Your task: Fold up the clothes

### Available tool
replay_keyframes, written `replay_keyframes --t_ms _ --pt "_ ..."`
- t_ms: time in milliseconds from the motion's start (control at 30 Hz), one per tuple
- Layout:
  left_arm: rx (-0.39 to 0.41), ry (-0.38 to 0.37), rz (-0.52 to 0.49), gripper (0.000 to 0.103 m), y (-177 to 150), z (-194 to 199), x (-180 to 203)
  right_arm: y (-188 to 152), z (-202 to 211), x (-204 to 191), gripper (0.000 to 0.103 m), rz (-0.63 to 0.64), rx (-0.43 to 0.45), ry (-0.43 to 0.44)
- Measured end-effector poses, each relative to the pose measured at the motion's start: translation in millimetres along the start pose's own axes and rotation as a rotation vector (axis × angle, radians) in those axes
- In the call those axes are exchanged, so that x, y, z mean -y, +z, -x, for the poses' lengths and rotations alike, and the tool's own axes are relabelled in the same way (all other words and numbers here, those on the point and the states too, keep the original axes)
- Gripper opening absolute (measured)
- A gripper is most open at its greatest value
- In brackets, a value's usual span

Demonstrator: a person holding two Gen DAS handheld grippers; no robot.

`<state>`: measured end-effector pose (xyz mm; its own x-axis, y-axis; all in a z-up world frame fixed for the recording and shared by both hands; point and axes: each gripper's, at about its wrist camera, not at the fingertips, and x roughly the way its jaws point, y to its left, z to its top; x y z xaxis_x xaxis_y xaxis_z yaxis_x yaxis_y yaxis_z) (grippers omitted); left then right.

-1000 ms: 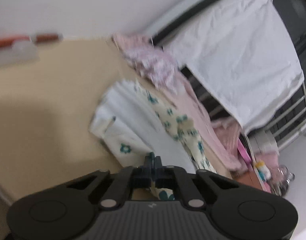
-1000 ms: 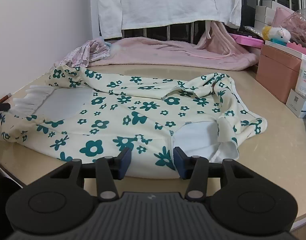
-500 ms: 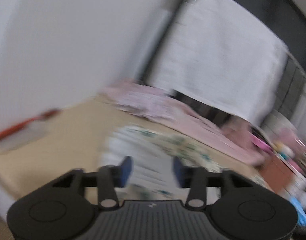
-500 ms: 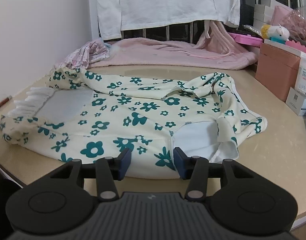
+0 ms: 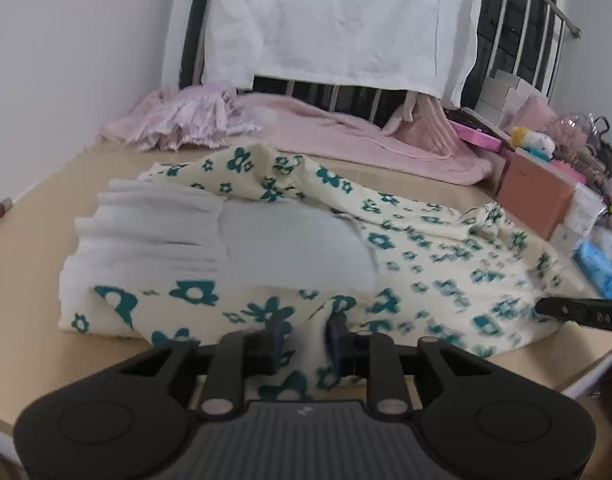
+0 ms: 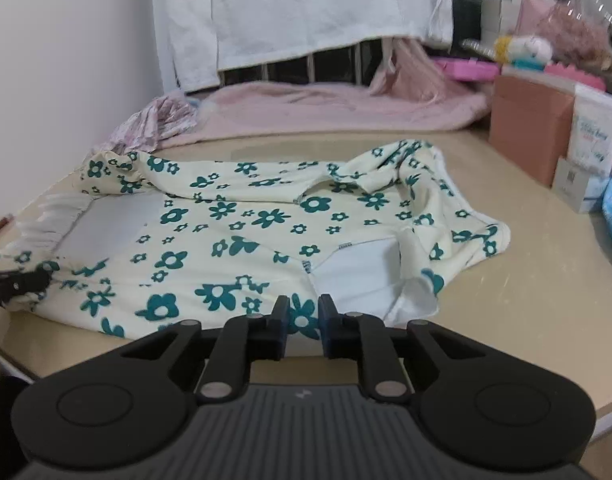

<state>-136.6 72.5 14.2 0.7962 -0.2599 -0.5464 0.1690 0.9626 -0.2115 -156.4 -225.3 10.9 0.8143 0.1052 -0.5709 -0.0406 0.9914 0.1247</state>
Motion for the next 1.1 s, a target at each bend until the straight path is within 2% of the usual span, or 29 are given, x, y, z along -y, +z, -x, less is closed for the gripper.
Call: replay_keyframes --t_ms 33,100,167,233,367,400,467,500,567,600,633,667,800,867,900,967,1000,1033,1067,1100 --pt "0.019 -0.043 0.025 0.052 13 3 -7 8 5 3 0.019 -0.006 0.022 0.025" --pt "0.080 -0.099 0.089 0.068 42 9 -26 30 13 6 0.029 0.009 0.081 0.066" --pt "0.075 -0.100 0.126 0.074 76 -1 -38 56 6 11 0.037 0.017 0.097 0.100" --pt "0.000 -0.084 0.169 0.076 111 -34 -45 84 -27 16 0.040 0.017 0.018 0.129" --pt "-0.270 0.061 0.372 0.064 154 -113 -65 121 -103 18 0.041 0.021 -0.197 0.111" --pt "-0.289 0.031 0.425 0.061 156 -122 -73 127 -118 20 0.041 0.003 -0.243 0.111" --pt "-0.307 0.009 0.506 0.060 155 -136 -82 133 -144 31 0.041 -0.125 -0.344 0.179" --pt "-0.317 -0.003 0.546 0.060 155 -143 -86 133 -151 38 0.040 -0.188 -0.362 0.208" --pt "-0.332 -0.025 0.619 0.059 154 -156 -94 134 -157 49 0.039 -0.297 -0.334 0.231" --pt "-0.328 -0.037 0.618 0.047 155 -160 -95 135 -159 52 0.031 -0.325 -0.308 0.226" --pt "-0.324 -0.048 0.618 0.020 155 -163 -95 136 -160 55 0.022 -0.353 -0.282 0.221" --pt "-0.319 -0.060 0.618 0.007 155 -166 -96 137 -162 57 0.004 -0.376 -0.258 0.218" --pt "-0.294 -0.139 0.671 0.006 165 -178 -104 149 -160 68 0.002 -0.465 -0.199 0.261" --pt "-0.310 -0.194 0.745 0.006 175 -189 -113 161 -161 76 0.002 -0.535 -0.172 0.298" --pt "-0.304 -0.190 0.765 0.006 180 -195 -116 167 -162 79 0.002 -0.568 -0.156 0.312" --pt "-0.230 -0.136 0.795 0.009 192 -208 -121 181 -174 88 0.002 -0.642 -0.119 0.308" --pt "-0.186 -0.108 0.809 0.024 196 -213 -124 186 -182 92 0.004 -0.684 -0.099 0.295" --pt "-0.156 -0.080 0.821 0.055 198 -221 -127 189 -193 97 0.006 -0.738 -0.067 0.275" --pt "-0.177 -0.061 0.809 0.068 201 -230 -130 192 -204 102 0.014 -0.781 -0.043 0.251" --pt "-0.211 -0.050 0.792 0.073 202 -234 -131 194 -217 103 0.037 -0.792 -0.045 0.218"
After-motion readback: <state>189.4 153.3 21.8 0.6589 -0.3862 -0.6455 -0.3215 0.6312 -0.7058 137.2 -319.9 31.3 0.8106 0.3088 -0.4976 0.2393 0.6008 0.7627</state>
